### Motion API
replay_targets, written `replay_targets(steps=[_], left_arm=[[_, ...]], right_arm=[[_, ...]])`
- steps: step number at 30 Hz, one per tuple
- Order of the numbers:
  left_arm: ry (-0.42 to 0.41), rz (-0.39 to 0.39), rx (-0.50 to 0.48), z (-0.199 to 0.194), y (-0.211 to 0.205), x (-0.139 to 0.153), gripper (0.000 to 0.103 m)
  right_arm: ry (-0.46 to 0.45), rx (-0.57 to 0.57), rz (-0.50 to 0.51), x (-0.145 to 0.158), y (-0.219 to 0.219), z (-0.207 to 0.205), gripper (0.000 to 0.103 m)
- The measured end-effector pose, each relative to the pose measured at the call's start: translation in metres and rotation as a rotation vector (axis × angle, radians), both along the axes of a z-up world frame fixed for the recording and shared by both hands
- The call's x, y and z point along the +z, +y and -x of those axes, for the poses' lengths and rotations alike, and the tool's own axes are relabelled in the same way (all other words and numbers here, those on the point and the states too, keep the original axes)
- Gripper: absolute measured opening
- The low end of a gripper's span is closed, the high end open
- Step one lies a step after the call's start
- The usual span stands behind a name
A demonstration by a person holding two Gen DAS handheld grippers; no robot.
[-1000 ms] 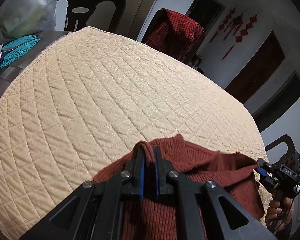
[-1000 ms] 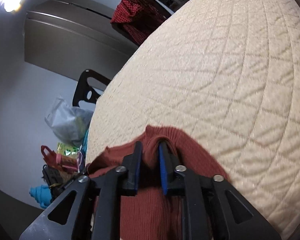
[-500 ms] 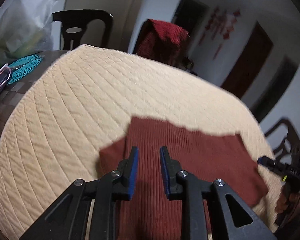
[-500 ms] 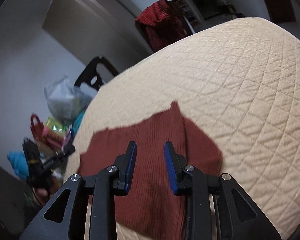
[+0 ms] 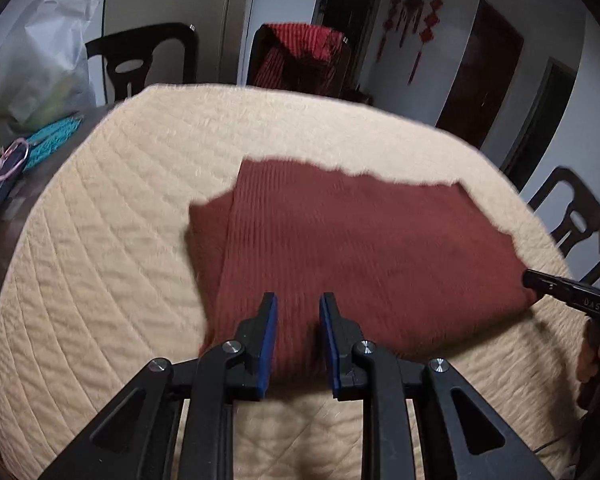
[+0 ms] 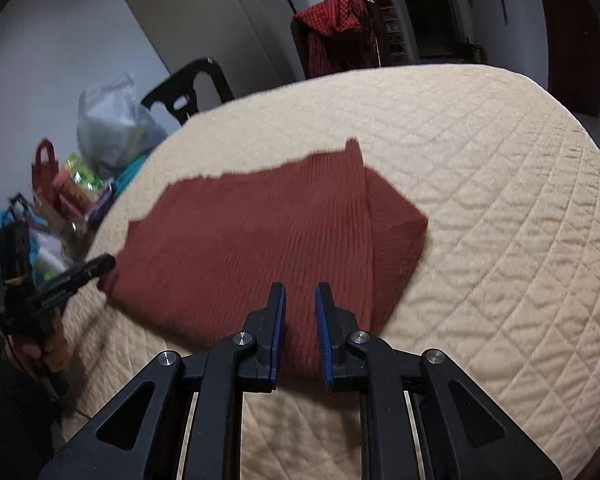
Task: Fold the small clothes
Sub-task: 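Lift the hem with both grippers and fold it over toward the collar, then open both grippers and withdraw from the folded sweater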
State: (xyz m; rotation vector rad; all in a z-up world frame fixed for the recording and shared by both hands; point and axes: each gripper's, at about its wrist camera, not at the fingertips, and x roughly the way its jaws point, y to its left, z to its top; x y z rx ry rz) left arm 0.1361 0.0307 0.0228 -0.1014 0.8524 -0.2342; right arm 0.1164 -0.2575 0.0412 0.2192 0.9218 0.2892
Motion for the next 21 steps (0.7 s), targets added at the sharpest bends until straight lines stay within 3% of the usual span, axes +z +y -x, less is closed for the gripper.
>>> replay_targets(steps=[4, 10, 16, 19, 21], left_arm=[[0.008, -0.036, 0.009, 0.005, -0.002, -0.005, 0.024], [-0.046, -0.004, -0.044, 0.021, -0.026, 0.015, 0.024], [-0.014, -0.050, -0.139, 0.013, -0.075, 0.002, 0.024], [-0.015, -0.088, -0.143, 0.015, -0.080, -0.002, 0.024], [-0.029, -0.063, -0.137, 0.021, -0.072, 0.007, 0.024]], right_arm=[[-0.007, -0.009, 0.011, -0.006, -0.006, 0.006, 0.015], [-0.060, 0.058, 0.045, 0.013, 0.029, 0.017, 0.015], [-0.026, 0.159, 0.073, -0.011, 0.074, 0.007, 0.015], [-0.018, 0.146, 0.072, -0.013, 0.072, 0.006, 0.015], [-0.044, 0.141, 0.080, -0.005, 0.067, 0.013, 0.015]])
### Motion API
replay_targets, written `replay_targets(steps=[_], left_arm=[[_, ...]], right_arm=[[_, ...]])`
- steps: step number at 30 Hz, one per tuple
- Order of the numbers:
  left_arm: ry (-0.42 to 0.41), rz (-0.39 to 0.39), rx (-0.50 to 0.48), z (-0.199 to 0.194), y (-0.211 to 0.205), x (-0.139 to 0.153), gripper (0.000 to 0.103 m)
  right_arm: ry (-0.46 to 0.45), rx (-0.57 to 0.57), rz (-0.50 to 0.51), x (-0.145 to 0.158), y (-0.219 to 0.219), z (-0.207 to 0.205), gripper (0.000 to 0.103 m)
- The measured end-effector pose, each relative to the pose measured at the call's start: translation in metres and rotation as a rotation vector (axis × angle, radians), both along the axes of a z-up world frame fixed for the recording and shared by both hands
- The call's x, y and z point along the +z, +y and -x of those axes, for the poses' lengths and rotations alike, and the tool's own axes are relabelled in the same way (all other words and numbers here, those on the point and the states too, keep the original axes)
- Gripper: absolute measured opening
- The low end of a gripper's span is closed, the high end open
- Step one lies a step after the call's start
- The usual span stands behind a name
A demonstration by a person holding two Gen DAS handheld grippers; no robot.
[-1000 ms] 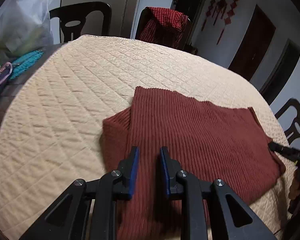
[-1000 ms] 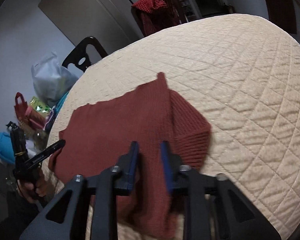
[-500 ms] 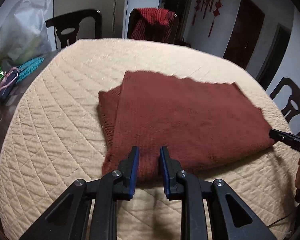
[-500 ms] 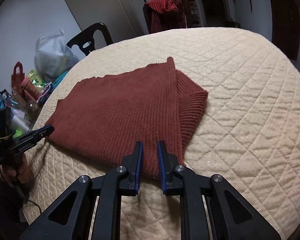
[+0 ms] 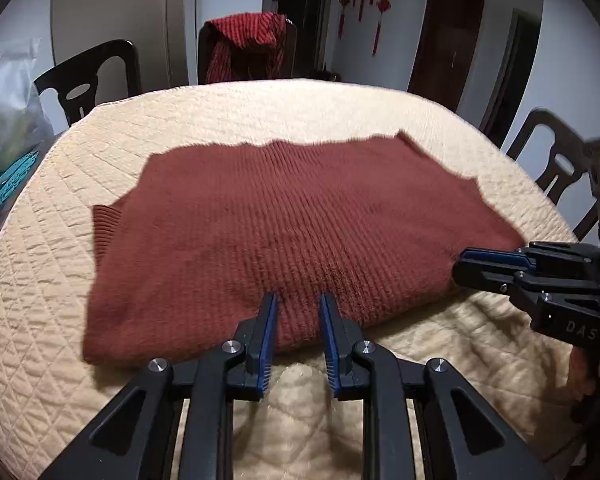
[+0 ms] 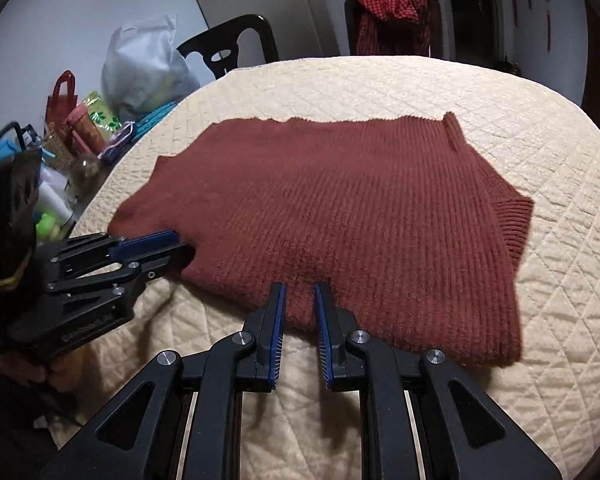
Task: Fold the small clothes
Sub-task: 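Open both grippers and withdraw from the folded sweater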
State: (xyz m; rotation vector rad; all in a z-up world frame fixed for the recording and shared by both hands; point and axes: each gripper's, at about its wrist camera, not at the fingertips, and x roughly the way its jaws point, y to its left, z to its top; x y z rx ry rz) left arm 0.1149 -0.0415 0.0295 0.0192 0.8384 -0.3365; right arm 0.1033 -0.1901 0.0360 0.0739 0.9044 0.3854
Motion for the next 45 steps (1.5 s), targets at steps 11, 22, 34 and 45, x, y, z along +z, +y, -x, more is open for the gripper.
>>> replay_targets(steps=[11, 22, 34, 45], left_arm=[[0.014, -0.008, 0.212, 0.005, 0.068, -0.014, 0.024], [-0.035, 0.026, 0.221, 0.049, 0.076, 0.006, 0.032], [-0.001, 0.050, 0.262, 0.083, 0.083, -0.007, 0.040], [0.011, 0.048, 0.258, 0.072, 0.074, -0.009, 0.043]], right_arm=[[0.003, -0.180, 0.015, -0.009, -0.058, 0.007, 0.016], [-0.037, -0.168, -0.034, 0.010, -0.057, 0.036, 0.031], [0.037, -0.219, -0.133, -0.011, -0.065, 0.067, 0.042], [0.055, -0.235, -0.183, -0.020, -0.070, 0.066, 0.044]])
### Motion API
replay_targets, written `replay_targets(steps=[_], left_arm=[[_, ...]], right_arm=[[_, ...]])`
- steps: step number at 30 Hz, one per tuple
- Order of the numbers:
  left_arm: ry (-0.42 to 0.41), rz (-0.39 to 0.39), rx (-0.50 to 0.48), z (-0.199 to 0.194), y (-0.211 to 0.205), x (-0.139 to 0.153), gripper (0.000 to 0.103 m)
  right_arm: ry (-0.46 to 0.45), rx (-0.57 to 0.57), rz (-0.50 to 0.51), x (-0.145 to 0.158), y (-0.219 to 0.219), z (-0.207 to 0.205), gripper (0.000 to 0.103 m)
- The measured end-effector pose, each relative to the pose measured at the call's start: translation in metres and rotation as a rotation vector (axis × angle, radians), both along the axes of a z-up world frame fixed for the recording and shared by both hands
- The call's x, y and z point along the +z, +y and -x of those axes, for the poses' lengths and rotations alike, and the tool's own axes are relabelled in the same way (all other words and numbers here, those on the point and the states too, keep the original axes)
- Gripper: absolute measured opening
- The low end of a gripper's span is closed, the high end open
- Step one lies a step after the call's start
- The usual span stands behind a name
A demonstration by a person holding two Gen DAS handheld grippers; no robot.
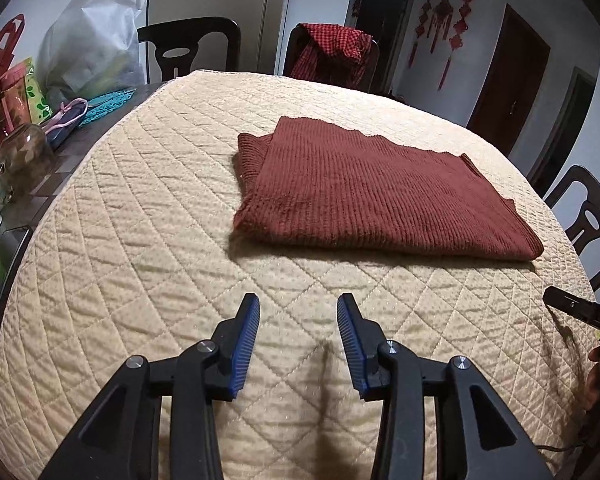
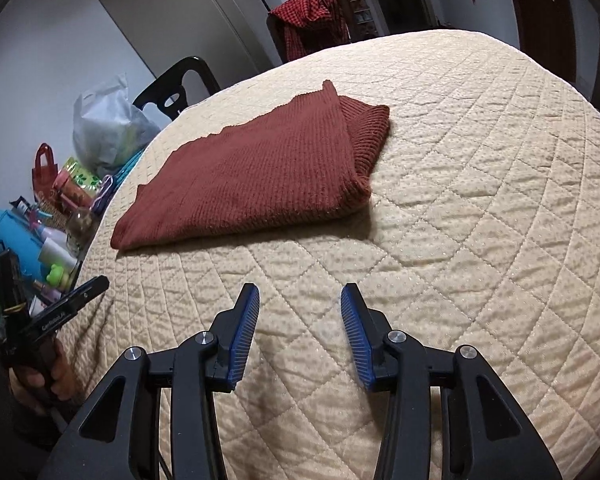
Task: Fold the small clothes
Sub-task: 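Open both grippers and withdraw from the folded sweater, then grasp the side edge of the folded sweater with both grippers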
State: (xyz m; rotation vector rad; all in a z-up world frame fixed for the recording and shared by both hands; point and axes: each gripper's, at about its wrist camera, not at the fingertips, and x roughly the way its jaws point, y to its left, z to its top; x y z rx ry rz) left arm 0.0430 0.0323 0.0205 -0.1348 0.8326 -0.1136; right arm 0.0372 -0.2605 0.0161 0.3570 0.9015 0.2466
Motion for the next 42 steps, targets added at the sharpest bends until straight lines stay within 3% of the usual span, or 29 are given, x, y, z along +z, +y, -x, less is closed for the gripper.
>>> replay_targets(steps=[16, 38, 42], left_arm=[[0.038, 0.027, 0.017, -0.031, -0.001, -0.009, 0.045], [0.026, 0.168, 0.093, -0.072, 0.019, -0.014, 0.047], [0.019, 0.185, 0.112, -0.077, 0.023, -0.016, 0.040]], right_arm=[[0.015, -0.028, -0.094, -0.003, -0.007, -0.031, 0.045], [0.024, -0.088, -0.239, -0.010, -0.016, -0.067, 0.046], [0.023, -0.106, -0.266, -0.011, -0.019, -0.071, 0.046]])
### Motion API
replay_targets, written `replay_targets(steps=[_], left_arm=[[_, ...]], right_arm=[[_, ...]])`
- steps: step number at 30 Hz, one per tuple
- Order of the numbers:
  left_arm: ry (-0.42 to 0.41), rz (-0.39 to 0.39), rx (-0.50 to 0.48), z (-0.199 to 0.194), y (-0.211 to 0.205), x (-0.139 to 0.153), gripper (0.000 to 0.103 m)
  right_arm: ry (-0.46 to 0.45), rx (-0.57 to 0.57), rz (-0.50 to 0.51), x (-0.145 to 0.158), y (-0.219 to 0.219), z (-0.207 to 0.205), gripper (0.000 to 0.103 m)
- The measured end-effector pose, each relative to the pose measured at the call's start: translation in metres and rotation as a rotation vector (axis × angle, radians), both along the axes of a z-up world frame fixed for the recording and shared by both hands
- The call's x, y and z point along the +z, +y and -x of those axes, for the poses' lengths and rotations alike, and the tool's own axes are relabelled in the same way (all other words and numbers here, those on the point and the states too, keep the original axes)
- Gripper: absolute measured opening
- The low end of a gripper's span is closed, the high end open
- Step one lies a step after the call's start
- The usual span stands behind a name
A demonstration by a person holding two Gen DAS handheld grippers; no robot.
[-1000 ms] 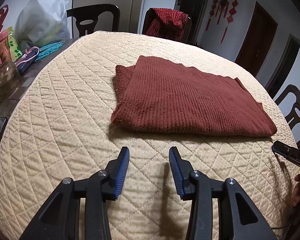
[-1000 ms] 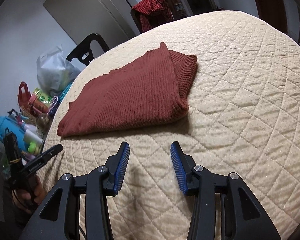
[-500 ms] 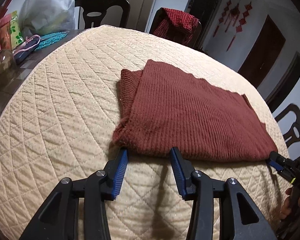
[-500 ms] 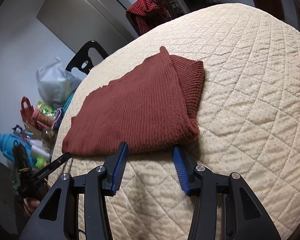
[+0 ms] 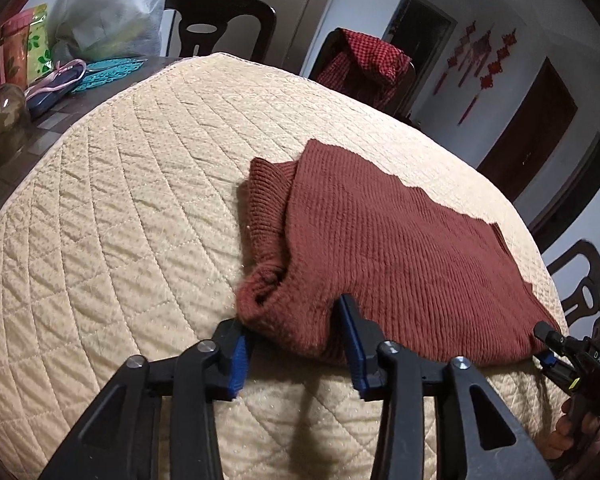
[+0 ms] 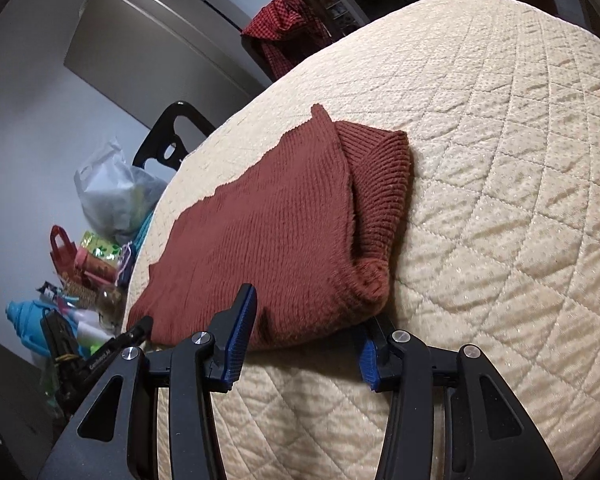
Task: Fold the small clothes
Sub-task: 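Grasp the side edge of the folded sweater with both grippers, then fold the held side edge over the sweater body with both grippers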
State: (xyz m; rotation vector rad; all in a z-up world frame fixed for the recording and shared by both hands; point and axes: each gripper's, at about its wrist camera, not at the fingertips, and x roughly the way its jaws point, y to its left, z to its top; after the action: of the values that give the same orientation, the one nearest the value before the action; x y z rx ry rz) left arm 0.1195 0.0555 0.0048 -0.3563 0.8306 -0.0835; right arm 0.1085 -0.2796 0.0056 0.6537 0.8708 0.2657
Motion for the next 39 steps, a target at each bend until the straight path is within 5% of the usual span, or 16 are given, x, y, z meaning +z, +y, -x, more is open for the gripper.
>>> replay_targets(steps=[5, 8, 10, 21, 39], left_arm=[[-0.008, 0.037, 0.012, -0.001, 0.008, -0.003, 0.028], [-0.013, 0.032, 0.001, -0.003, 0.005, -0.004, 0.015], [-0.019, 0.020, -0.003, -0.002, 0.002, -0.003, 0.012], [-0.062, -0.107, -0.057, 0.051, -0.019, 0.019, 0.011], [-0.069, -0.118, -0.103, 0.143, -0.022, 0.018, 0.011]], right_arm=[[-0.003, -0.037, -0.008, 0.000, -0.006, 0.001, 0.039], [0.001, -0.056, -0.010, -0.002, -0.011, 0.000, 0.019], [0.007, -0.057, -0.018, -0.003, -0.012, -0.001, 0.015], [-0.014, -0.030, -0.018, 0.014, -0.016, 0.042, 0.014], [-0.001, 0.008, 0.016, 0.019, -0.017, 0.123, 0.014]])
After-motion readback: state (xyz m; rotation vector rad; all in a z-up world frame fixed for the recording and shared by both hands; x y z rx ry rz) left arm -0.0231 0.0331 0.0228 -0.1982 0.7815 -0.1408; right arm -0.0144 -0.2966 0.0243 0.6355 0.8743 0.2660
